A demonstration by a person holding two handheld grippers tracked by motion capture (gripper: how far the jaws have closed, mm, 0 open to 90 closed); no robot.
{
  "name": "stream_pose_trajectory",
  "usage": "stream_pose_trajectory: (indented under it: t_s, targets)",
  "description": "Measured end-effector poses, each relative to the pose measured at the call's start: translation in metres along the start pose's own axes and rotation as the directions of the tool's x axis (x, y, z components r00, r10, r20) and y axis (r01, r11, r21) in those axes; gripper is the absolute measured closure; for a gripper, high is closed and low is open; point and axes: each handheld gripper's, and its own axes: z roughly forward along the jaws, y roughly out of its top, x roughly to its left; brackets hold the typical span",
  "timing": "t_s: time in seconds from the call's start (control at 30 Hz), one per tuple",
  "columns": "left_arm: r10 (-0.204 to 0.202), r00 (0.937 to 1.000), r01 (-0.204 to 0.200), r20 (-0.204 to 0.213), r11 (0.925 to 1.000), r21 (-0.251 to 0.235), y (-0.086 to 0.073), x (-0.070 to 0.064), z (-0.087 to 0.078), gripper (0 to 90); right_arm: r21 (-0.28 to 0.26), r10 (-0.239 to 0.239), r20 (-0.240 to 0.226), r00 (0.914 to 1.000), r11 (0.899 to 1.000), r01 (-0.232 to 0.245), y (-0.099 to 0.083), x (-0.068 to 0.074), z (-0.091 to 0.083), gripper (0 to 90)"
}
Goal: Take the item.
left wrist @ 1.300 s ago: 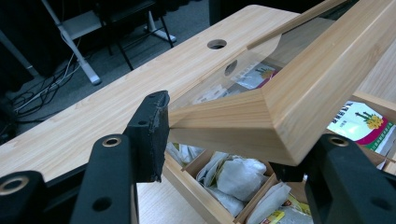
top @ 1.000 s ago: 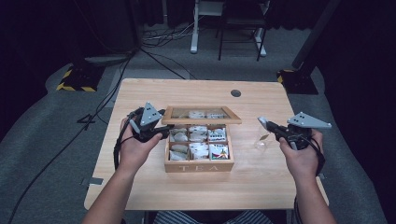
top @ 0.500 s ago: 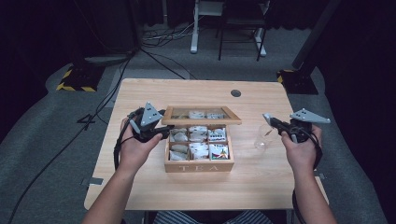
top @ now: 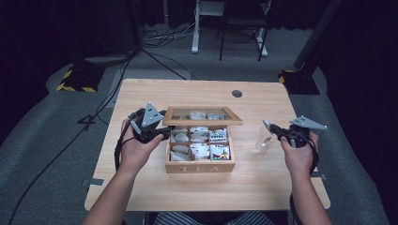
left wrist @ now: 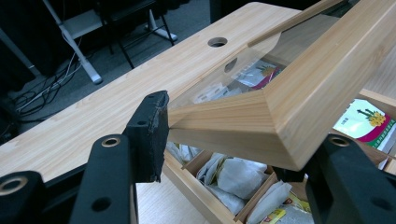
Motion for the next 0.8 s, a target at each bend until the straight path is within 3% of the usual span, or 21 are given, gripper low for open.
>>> stream_pose_trajectory:
  t_s: [0.63,0.7,0.8]
  targets:
    - [-0.001,1.0,0.001,-0.004,1.0,0.0,0.0,-0.001,0.0,46.1,0.017,0.038,0.0,0.9993,0.999,-0.038,-0.015,-0.007,0.005,90.0]
    - [-0.001,1.0,0.001,-0.003,1.0,0.0,0.0,-0.001,0.0,46.1,0.012,0.043,0.004,0.9991,0.999,-0.043,-0.016,-0.007,0.006,78.4]
    - [-0.002,1.0,0.002,-0.001,1.0,0.001,0.0,-0.001,0.0,46.0,0.013,0.042,0.01,0.9991,0.999,-0.042,-0.018,-0.007,0.005,71.0]
